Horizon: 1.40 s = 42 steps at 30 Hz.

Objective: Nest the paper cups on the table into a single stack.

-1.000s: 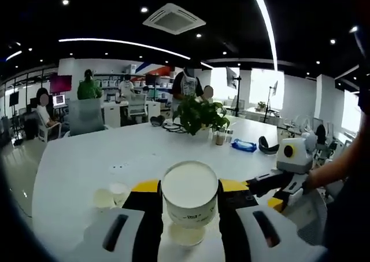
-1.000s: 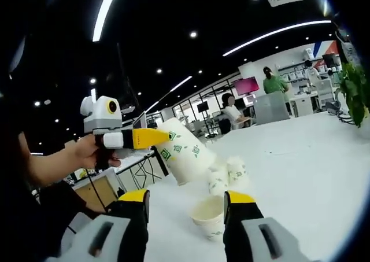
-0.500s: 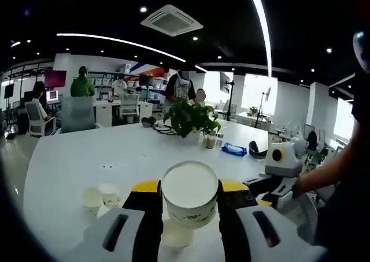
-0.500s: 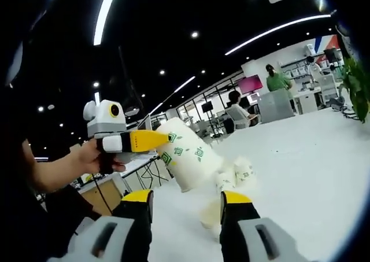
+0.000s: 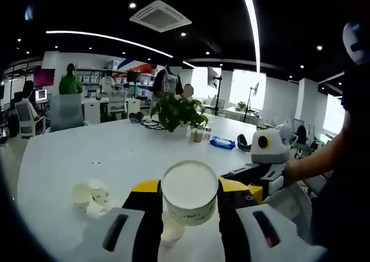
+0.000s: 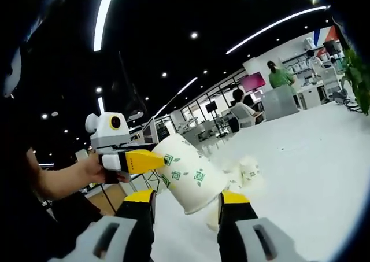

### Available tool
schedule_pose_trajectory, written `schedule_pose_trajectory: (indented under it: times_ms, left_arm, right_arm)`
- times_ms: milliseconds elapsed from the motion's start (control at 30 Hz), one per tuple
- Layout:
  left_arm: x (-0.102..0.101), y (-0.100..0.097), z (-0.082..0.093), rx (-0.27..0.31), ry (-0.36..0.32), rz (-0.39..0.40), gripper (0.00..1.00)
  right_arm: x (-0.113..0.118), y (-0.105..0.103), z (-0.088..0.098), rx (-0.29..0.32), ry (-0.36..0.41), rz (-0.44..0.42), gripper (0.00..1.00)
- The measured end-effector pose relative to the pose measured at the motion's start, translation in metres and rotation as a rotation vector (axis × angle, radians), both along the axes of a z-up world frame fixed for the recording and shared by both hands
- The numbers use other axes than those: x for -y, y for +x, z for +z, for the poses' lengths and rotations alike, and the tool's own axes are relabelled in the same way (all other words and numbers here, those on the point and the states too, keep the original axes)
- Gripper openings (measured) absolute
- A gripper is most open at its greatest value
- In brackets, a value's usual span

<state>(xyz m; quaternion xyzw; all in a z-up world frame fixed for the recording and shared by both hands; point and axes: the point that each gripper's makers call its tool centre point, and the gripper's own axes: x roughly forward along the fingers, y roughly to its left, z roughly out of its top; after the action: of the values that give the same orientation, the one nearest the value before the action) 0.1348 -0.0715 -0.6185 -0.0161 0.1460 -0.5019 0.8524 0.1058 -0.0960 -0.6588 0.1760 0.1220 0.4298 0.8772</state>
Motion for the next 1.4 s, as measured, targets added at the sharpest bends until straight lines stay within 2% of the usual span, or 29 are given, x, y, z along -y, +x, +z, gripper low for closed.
schedule_pose_trajectory:
  times_ms: [167,367,500,600,667,933,1067,1200,1300,1400]
  left_arm:
    - [-0.001,-0.007,-0.005,-0.029,0.007,-0.029,0.35]
    - [-0.006,-0.012,-0.007,-0.090,-0.049,-0.052,0.35]
    - [-0.009,-0.019,-0.015,-0.092,-0.022,-0.080,0.35]
    - [-0.012,-0.027,-0.022,-0.066,0.038,-0.113,0.36]
    - [-0.013,-0.029,-0.026,-0.067,0.048,-0.116,0.36]
    - [-0.015,-0.031,-0.034,-0.078,0.058,-0.109,0.38]
    - [-0.013,-0.035,-0.040,-0.076,0.083,-0.122,0.37]
    - [-0.012,-0.036,-0.044,-0.056,0.111,-0.117,0.35]
    - [-0.013,-0.034,-0.044,-0.051,0.102,-0.100,0.42]
    - [-0.017,-0.031,-0.045,-0.043,0.108,-0.078,0.44]
  right_arm:
    - [0.004,-0.001,0.000,-0.016,0.012,0.004,0.39]
    - [0.006,-0.003,0.003,-0.057,0.062,0.018,0.29]
    - [0.006,-0.004,0.004,-0.065,0.082,0.026,0.24]
    - [0.008,-0.002,0.009,-0.106,0.156,0.026,0.15]
    - [0.009,-0.003,0.016,-0.130,0.222,0.037,0.11]
    - [0.005,-0.009,0.029,-0.132,0.277,0.082,0.02]
    - [-0.001,-0.017,0.047,-0.147,0.370,0.140,0.00]
    - [-0.002,-0.015,0.057,-0.120,0.369,0.135,0.00]
    - [-0.001,-0.013,0.058,-0.117,0.364,0.133,0.00]
    - [0.001,-0.011,0.057,-0.108,0.343,0.121,0.00]
